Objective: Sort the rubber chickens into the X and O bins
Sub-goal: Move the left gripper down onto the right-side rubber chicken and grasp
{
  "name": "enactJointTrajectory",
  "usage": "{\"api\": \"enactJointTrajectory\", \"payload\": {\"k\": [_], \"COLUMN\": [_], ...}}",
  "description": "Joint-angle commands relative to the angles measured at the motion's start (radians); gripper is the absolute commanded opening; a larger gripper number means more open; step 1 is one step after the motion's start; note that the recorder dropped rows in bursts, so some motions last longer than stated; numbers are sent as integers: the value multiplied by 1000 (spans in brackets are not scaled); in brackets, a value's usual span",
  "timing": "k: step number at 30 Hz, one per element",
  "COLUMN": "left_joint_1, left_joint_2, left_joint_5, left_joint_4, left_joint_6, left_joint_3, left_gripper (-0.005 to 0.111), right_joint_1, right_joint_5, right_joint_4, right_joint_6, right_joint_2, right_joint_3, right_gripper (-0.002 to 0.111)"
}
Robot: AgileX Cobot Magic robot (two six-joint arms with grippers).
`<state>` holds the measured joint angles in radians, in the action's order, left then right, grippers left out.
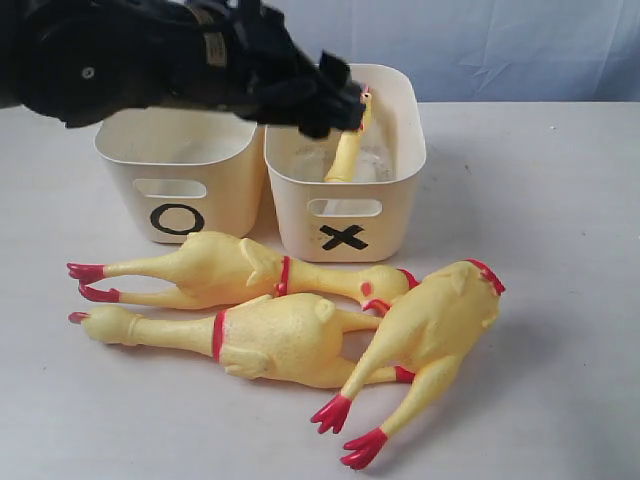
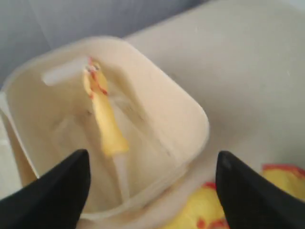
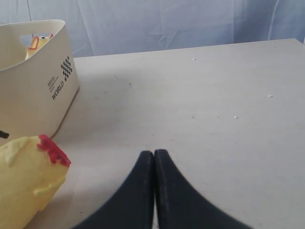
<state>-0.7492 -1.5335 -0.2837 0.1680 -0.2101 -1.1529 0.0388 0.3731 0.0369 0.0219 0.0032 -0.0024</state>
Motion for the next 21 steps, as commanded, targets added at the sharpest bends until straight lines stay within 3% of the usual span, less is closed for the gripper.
{"api": "enactJointTrajectory", "payload": {"k": [1, 3, 7, 13, 21], "left_joint_1": [-135, -188, -246, -256, -250], "left_joint_2": [-18, -48, -120, -216, -318], "left_joint_5": [-161, -130, -42, -65, 40], "left_joint_4": [-235, -325, -370, -384, -340], "left_joint_6": [240, 322, 319, 305, 285], "left_joint_3": [-1, -1, -1, -1, -1], "left_gripper": [75, 80, 87, 95, 102], "right_joint_1": [3, 3, 3, 3, 3], "right_joint_5": [-8, -8, -8, -8, -10], "right_joint_4": [-1, 1, 1, 1, 1], "right_joint_6": [-2, -2, -2, -2, -2], "right_joint_2": [-3, -3, -3, -3, -3], "right_joint_3": [2, 2, 2, 2, 2], "right_gripper": [0, 0, 0, 0, 0]}}
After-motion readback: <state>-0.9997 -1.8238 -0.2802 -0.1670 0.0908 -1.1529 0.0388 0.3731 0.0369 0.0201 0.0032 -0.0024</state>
